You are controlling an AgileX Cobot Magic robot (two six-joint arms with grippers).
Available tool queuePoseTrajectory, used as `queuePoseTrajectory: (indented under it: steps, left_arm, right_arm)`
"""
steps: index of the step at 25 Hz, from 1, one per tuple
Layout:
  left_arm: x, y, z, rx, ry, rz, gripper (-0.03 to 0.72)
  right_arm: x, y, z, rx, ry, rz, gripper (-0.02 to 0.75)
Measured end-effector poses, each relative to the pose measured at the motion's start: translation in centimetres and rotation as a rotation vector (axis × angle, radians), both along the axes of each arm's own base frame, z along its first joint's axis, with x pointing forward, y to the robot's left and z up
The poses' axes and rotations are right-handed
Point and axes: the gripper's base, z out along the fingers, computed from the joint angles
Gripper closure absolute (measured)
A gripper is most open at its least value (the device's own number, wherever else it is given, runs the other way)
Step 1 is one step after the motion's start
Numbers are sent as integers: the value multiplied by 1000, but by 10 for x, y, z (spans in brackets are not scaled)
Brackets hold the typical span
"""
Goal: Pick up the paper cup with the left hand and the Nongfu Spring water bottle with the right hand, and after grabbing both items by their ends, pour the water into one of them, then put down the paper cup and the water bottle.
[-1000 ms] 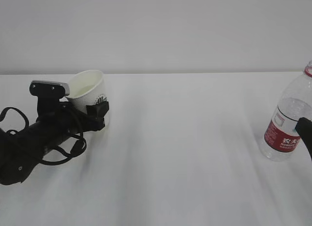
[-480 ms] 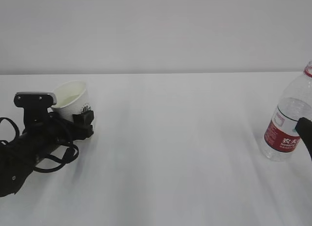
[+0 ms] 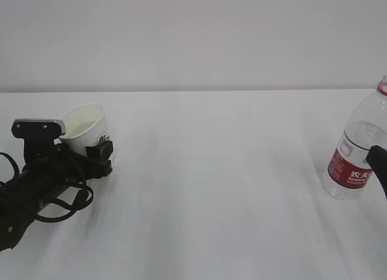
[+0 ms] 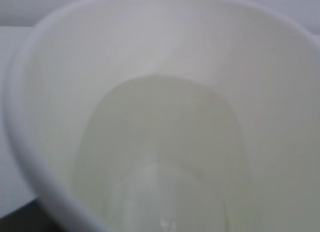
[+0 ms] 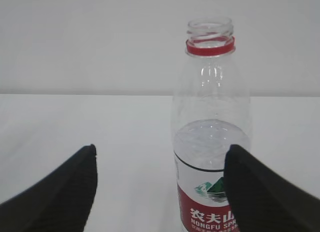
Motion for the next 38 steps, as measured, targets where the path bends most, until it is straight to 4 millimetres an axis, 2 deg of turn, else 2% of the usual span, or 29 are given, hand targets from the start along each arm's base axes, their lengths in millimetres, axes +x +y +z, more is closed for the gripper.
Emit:
queuePoseTrajectory:
  steps: [18,26,33,38]
  left_arm:
    - [-1,0,0,3,-2,-1,181]
    - [-2,0,-5,7,-8,-5,95]
    - [-2,0,-6,9,-2,-9,74]
    - [-3,0,-10,-12,36,1,10]
  right_arm:
    - [0,1,0,-5,0,9,144]
    - [0,1,0,-6,0,11,145]
    - [0,1,0,-6,0,11,145]
    - [0,1,0,-6,0,11,145]
